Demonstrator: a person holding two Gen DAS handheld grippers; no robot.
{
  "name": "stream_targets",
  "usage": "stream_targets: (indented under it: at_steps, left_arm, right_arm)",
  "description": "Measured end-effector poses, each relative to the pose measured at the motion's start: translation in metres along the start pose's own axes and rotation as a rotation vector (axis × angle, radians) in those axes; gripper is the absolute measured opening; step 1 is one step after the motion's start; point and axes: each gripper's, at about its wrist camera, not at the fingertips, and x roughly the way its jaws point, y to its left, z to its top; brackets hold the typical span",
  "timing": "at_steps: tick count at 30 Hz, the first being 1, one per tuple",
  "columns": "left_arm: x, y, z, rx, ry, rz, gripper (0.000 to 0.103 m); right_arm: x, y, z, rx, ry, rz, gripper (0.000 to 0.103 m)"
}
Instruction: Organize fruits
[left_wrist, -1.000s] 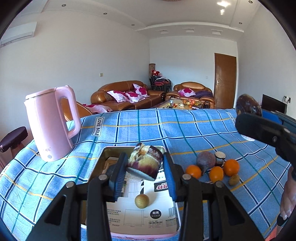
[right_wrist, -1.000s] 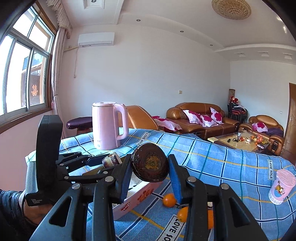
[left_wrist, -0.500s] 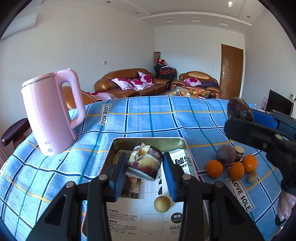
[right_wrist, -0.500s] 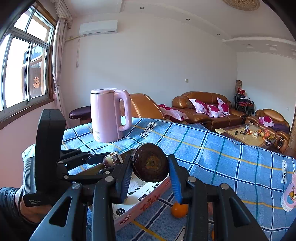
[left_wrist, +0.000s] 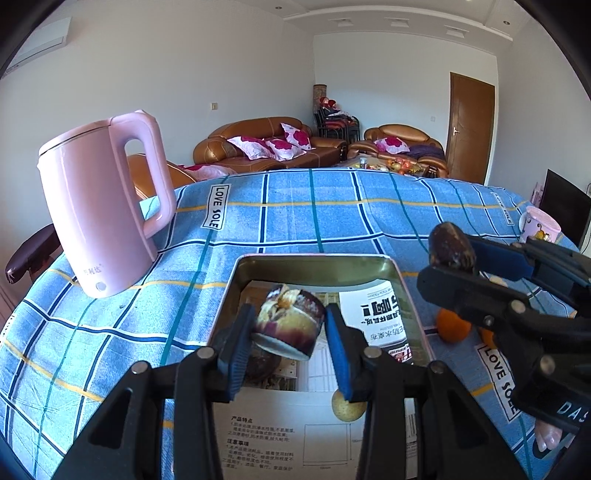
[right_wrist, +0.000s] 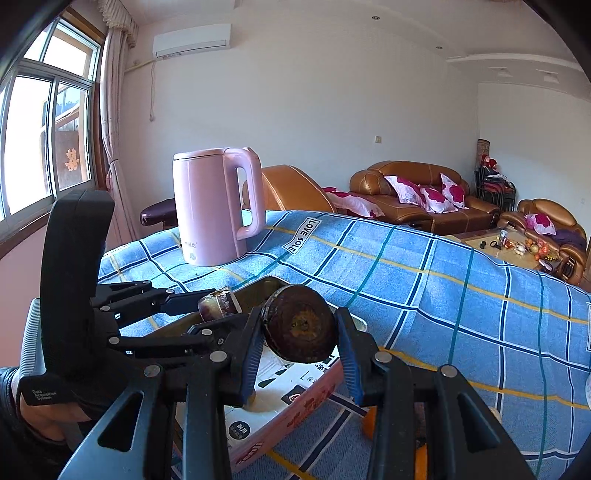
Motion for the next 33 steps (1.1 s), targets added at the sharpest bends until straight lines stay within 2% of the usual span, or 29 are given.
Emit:
stream_targets:
  at_steps: [12,33]
  left_arm:
    - [0.011,0.006,-0.003,-0.002,0.042,0.012,0.041]
    - [0.025,0.007,-0.007,0.005,0.094,0.010,0.041]
  right_arm:
    - [0.027,0.002,-0.009,0.004,0.053,-0.015,0.040]
    - [0.043,0.003,-0.014,0.008,0.098,-0.024,0.040]
